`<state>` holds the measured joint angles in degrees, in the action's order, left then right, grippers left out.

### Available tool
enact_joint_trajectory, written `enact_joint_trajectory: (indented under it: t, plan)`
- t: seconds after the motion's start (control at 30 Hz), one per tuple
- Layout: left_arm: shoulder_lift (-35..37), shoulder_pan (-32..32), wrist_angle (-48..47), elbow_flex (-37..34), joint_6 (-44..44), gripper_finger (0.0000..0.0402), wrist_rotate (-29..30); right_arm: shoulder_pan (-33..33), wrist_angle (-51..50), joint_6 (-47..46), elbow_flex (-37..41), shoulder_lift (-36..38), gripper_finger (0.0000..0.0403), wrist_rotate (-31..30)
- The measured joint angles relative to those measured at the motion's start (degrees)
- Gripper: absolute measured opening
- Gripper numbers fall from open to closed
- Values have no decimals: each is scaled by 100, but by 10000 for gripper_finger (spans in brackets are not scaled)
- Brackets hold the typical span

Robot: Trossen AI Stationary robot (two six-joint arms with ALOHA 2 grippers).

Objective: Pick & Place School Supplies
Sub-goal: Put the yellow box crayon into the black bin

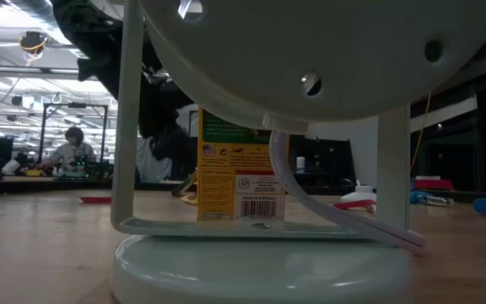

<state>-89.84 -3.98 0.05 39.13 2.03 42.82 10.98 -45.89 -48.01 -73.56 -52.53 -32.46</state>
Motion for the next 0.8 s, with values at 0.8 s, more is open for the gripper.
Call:
enact_joint_trajectory:
  t: [0.8]
  plan:
    - [-819, -25, 193, 182, 1545, 210, 391, 232, 4, -228, 0, -2, 212, 185]
